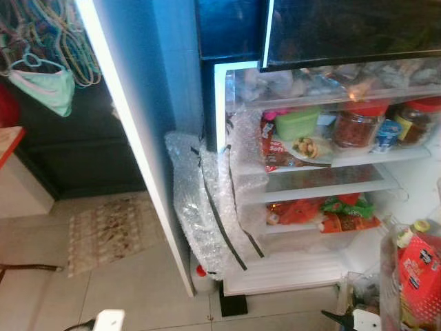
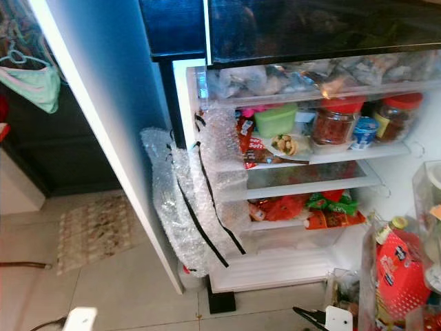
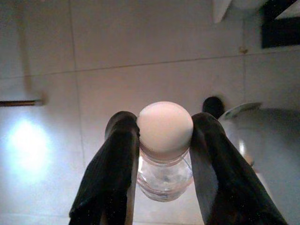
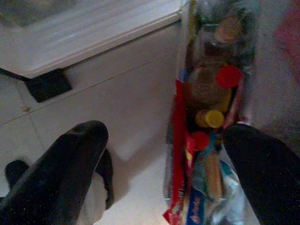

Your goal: Restocking fridge

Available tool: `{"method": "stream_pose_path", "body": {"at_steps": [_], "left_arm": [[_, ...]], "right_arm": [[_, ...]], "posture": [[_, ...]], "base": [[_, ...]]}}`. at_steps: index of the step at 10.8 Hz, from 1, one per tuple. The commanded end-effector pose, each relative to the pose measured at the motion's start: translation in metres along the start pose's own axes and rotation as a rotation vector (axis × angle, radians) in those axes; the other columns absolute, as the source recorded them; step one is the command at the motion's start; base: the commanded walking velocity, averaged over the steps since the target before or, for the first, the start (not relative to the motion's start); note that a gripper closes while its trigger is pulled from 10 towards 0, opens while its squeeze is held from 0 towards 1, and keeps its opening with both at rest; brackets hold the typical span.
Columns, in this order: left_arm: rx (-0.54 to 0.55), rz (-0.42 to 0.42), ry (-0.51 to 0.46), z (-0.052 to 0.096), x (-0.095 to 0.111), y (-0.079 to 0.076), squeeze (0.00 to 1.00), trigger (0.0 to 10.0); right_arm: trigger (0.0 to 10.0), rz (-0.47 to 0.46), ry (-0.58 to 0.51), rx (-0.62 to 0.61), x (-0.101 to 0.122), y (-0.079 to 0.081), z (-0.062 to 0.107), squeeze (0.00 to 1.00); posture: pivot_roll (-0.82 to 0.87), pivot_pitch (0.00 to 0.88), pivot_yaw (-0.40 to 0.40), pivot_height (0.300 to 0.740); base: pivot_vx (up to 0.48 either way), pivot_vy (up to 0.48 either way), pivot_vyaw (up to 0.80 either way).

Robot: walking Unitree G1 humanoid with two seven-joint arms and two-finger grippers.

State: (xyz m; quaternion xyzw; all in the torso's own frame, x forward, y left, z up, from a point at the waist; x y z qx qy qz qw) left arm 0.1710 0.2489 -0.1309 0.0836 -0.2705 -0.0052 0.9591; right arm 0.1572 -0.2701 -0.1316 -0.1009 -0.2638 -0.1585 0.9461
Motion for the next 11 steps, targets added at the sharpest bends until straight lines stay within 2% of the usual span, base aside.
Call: {"method": "stream_pose_path", "body": {"at_steps": [1, 11], "left_arm": [[0.005, 0.007, 0.028, 0.002, -0.01, 0.004, 0.0, 10.0], [-0.002, 0.005, -0.009, -0.001, 0.004, -0.001, 0.0, 10.0]], "right_arm": [[10.0, 0.005, 0.004, -0.014, -0.003, -0.002, 0.001, 0.0], [10.0, 0.017, -0.006, -0.087, -0.002, -0.009, 0.001, 0.0]], "posture": [[-0.04, 0.0, 0.038, 0.74], [-0.04, 0.0, 0.034, 0.74]], "base": [[0.0, 0.0, 0.0], [0.0, 0.0, 0.0]]}}
Point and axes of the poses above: a point about 5 cm out from each wrist's last joint towards the gripper, its own z axis pointing back from the gripper into the wrist, its own x axis along the axis of the wrist's last joint, y = z × x, the point moved 5 cm from there along -z, pointing out of the wrist towards the gripper
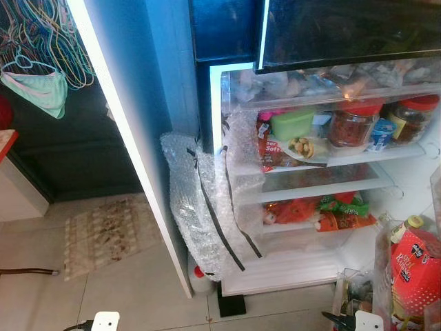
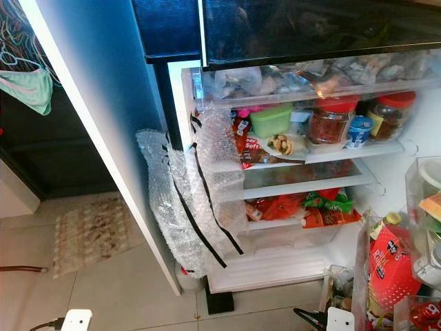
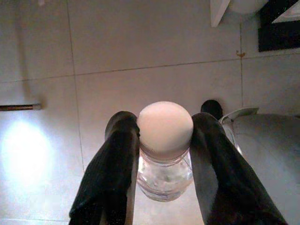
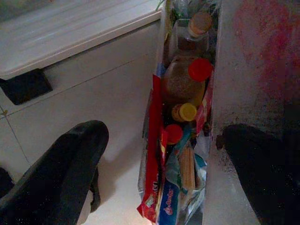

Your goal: Restocking fridge

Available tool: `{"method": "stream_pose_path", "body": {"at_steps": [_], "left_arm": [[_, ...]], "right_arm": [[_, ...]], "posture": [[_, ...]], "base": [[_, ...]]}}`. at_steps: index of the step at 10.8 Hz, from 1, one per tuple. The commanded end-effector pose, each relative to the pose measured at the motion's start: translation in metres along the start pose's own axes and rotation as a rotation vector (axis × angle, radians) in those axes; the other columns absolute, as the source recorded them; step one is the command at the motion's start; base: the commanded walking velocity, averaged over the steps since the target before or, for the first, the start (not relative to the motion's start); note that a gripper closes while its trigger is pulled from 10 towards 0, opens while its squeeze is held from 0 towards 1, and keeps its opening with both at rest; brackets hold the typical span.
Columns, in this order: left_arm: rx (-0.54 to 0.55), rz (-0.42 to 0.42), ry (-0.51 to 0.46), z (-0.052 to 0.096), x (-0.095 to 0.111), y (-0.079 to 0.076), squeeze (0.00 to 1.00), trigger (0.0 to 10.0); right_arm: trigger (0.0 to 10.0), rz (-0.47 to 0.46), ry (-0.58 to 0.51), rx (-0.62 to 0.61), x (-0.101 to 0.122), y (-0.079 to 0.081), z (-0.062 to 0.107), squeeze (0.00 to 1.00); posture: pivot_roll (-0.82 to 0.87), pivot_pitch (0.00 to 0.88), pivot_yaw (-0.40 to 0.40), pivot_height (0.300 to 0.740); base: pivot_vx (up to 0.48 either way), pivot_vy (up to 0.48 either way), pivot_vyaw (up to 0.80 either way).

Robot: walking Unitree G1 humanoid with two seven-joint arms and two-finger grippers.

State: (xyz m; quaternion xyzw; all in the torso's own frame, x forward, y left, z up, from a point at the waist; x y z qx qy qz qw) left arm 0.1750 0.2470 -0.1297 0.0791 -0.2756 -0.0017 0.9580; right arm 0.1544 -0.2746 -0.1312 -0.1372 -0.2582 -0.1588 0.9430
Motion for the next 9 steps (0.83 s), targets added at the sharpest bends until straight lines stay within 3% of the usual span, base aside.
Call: {"method": "stream_pose_path", "body": {"at_steps": [1, 7, 8, 9], "left_arm": [[0.003, -0.006, -0.001, 0.0, 0.0, 0.001, 0.0, 10.0], [0.002, -0.011, -0.009, 0.0, 0.003, 0.001, 0.0, 10.0], [0.001, -0.013, -0.009, 0.0, 0.003, 0.001, 0.0, 10.0], [0.0, -0.014, -0.01, 0.0, 0.003, 0.001, 0.0, 10.0]], "right_arm": [[10.0, -0.002, -0.003, -0.02, -0.001, -0.005, 0.0, 0.0], [10.0, 0.012, 0.001, -0.089, -0.002, -0.011, 0.001, 0.0], [10.0, 0.019, -0.016, -0.132, 0.004, -0.041, 0.001, 0.0], [10.0, 0.022, -0.028, -0.148, 0.007, -0.046, 0.001, 0.0]], "posture": [[-0.04, 0.0, 0.036, 0.74], [-0.04, 0.0, 0.038, 0.74], [-0.04, 0.0, 0.039, 0.74], [-0.04, 0.0, 0.04, 0.74]], "base": [[0.0, 0.0, 0.0], [0.0, 0.0, 0.0], [0.0, 0.0, 0.0], [0.0, 0.0, 0.0]]}}
Point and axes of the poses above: a point about 5 cm out from each wrist's last joint towards the gripper, its own z axis pointing back from the gripper into the wrist, its own x axis along the axis of the wrist's last joint, y = z × x, the point moved 5 cm from there along -z, pointing out of the wrist towards the gripper
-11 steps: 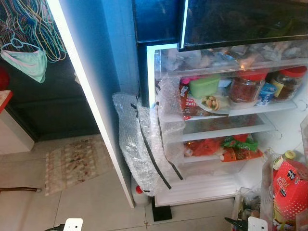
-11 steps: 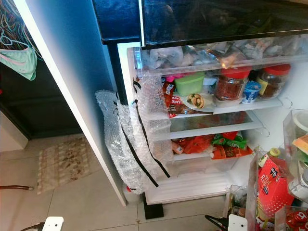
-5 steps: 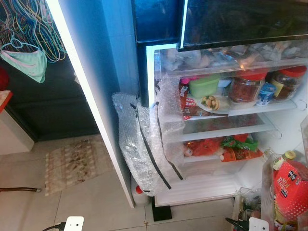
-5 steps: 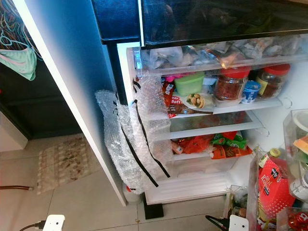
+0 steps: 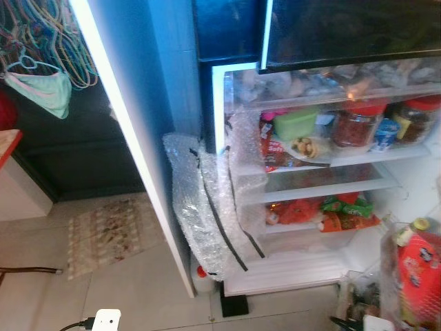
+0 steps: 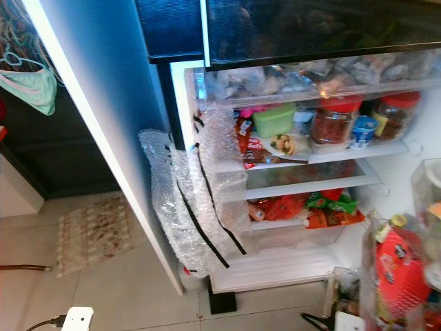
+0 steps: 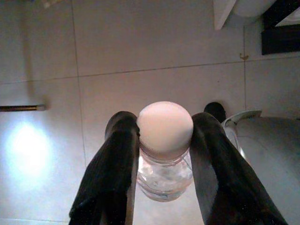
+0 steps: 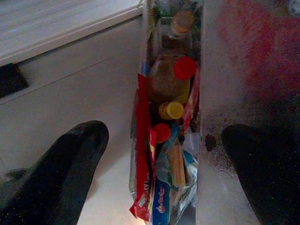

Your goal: Restocking fridge

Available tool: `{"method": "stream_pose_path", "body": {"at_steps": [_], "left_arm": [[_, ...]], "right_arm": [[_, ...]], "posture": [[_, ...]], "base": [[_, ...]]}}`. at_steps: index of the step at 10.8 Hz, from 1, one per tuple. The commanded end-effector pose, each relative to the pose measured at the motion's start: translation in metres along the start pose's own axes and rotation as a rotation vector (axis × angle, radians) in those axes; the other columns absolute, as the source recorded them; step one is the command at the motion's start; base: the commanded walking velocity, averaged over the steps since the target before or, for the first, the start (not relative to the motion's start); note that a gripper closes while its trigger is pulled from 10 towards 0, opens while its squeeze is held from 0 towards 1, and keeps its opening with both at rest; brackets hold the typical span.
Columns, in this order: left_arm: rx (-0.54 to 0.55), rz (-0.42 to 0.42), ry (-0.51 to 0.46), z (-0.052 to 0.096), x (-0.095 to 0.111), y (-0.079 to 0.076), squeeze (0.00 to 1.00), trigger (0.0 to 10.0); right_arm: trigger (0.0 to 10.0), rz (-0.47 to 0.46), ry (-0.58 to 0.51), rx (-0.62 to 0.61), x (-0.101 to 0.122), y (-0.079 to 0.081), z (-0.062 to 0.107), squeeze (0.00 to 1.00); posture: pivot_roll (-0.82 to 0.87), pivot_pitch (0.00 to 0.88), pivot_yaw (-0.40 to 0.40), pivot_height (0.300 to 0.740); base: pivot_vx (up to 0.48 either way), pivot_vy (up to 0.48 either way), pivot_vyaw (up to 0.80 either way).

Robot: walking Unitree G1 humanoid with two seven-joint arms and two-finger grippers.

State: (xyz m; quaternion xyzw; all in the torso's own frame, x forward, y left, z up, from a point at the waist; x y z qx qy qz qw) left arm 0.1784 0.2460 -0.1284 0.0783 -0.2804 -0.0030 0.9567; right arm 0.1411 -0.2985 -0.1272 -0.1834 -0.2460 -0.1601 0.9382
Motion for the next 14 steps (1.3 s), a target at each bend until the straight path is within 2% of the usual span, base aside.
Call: {"method": "stream_pose_path", "body": {"at_steps": [1, 7, 11, 12, 14], "left_arm": [[0.003, -0.012, -0.001, 0.0, 0.0, 0.002, 0.0, 10.0], [0.004, -0.015, 0.001, 0.0, 0.0, 0.003, 0.0, 10.0], [0.005, -0.018, -0.003, 0.0, 0.001, 0.003, 0.0, 10.0], [0.003, -0.018, -0.003, 0.0, 0.001, 0.002, 0.0, 10.0], [-0.001, -0.019, -0.003, 0.0, 0.0, 0.001, 0.0, 10.0]], "right_arm": [[10.0, 0.001, -0.035, -0.058, 0.011, -0.019, -0.002, 0.0], [10.0, 0.007, -0.028, -0.116, 0.012, -0.038, -0.002, 0.0], [10.0, 0.06, 0.006, -0.284, 0.006, -0.072, 0.002, 0.0], [10.0, 0.065, 0.017, -0.339, 0.003, -0.087, 0.005, 0.0], [10.0, 0.063, 0.025, -0.377, 0.002, -0.101, 0.007, 0.0]], "posture": [[-0.04, 0.0, 0.041, 0.74], [-0.04, 0.0, 0.04, 0.74], [-0.04, 0.0, 0.039, 0.74], [-0.04, 0.0, 0.038, 0.74], [-0.04, 0.0, 0.037, 0.74]], "base": [[0.0, 0.0, 0.0], [0.0, 0.0, 0.0], [0.0, 0.0, 0.0], [0.0, 0.0, 0.0], [0.0, 0.0, 0.0]]}}
Point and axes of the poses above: a point about 5 cm out from each wrist's last joint towards the gripper, its own z axis pointing back from the gripper into the wrist, its own x axis along the axis of the wrist's last joint, y = z × x, the point moved 5 cm from there along -z, pointing out of the wrist towards the gripper
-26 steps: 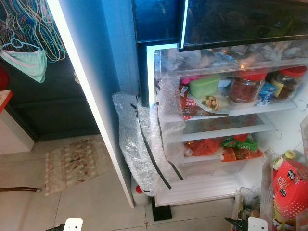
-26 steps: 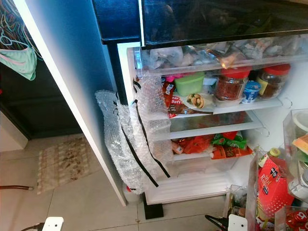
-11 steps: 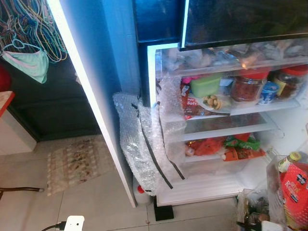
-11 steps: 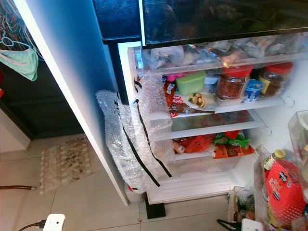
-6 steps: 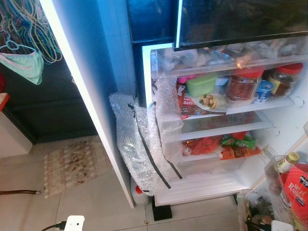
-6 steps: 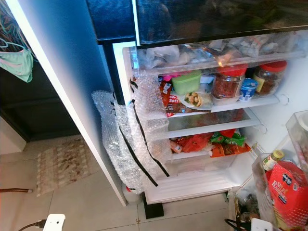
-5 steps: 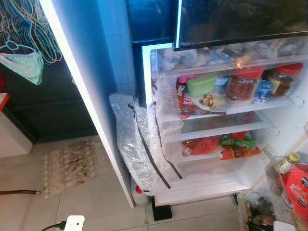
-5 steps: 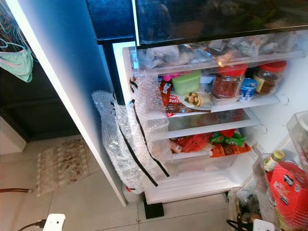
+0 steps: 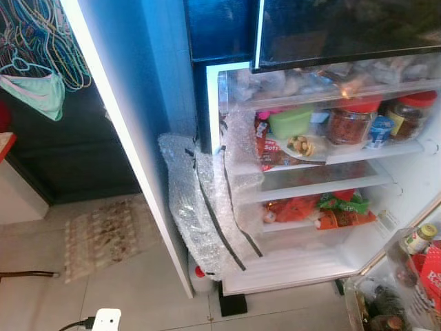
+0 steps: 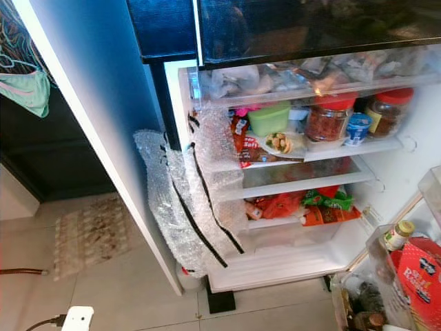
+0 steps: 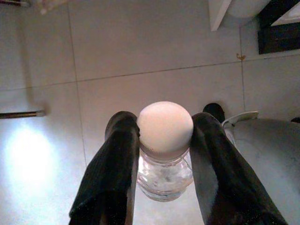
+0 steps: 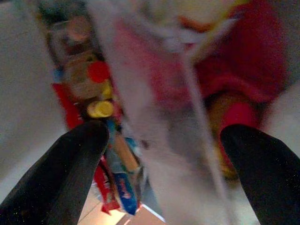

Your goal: Restocking fridge

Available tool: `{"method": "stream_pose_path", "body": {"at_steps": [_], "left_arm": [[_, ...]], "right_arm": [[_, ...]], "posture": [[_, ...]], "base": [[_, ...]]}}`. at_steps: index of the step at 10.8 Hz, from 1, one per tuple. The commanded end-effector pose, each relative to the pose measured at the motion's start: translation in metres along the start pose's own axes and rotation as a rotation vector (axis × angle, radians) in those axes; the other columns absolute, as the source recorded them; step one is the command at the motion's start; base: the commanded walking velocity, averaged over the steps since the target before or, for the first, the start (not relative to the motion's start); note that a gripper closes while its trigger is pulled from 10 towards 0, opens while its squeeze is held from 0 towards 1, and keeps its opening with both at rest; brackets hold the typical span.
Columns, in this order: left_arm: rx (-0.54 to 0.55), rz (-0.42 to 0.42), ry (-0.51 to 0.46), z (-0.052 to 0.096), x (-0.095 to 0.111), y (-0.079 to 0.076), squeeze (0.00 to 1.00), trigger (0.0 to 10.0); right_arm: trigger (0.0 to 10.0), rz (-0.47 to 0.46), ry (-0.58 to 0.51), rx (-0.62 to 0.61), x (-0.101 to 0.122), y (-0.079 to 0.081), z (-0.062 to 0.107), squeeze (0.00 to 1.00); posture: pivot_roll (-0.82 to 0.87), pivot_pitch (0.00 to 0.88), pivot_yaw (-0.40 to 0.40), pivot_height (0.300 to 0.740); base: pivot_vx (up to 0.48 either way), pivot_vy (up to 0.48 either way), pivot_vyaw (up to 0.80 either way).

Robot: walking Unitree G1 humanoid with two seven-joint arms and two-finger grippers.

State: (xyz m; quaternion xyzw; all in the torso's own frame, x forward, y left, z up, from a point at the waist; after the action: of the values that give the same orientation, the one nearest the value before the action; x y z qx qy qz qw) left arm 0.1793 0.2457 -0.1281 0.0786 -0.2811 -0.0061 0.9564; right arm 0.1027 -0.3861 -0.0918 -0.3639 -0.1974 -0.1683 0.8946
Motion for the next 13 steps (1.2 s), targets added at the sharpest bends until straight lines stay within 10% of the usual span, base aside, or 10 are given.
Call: {"method": "stream_pose_path", "body": {"at_steps": [1, 4, 10, 13], "left_arm": [[0.0, -0.013, 0.0, 0.0, -0.001, 0.001, 0.0, 10.0], [0.002, -0.013, 0.003, 0.0, -0.001, 0.001, 0.0, 10.0], [-0.009, -0.027, -0.006, 0.0, 0.002, -0.002, 0.0, 10.0], [-0.004, -0.021, 0.012, 0.001, -0.005, -0.002, 0.0, 10.0]], "right_arm": [[10.0, -0.01, 0.012, -0.004, -0.003, 0.001, 0.001, 0.0], [10.0, -0.025, 0.0, 0.053, 0.001, 0.017, 0.004, 0.0], [10.0, -0.06, 0.007, 0.508, 0.005, 0.119, 0.04, 0.0], [10.0, -0.08, 0.013, 0.54, 0.005, 0.133, 0.048, 0.0]], "posture": [[-0.04, 0.0, 0.037, 0.74], [-0.04, 0.0, 0.037, 0.74], [-0.04, 0.0, 0.031, 0.74], [-0.04, 0.0, 0.036, 0.74]], "base": [[0.0, 0.0, 0.0], [0.0, 0.0, 0.0], [0.0, 0.0, 0.0], [0.0, -0.296, 0.0]]}}
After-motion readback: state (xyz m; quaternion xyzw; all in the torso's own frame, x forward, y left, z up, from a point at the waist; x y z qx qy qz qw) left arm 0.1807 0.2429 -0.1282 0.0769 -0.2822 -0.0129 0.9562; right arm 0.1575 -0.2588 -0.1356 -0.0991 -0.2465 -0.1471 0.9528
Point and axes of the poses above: a point about 5 cm out from each wrist's last joint towards the gripper, its own z axis pointing back from the gripper into the wrist, its own x axis along the axis of the wrist's last joint, y = z × x, the point moved 5 cm from there along -z, pointing out of the wrist towards the gripper
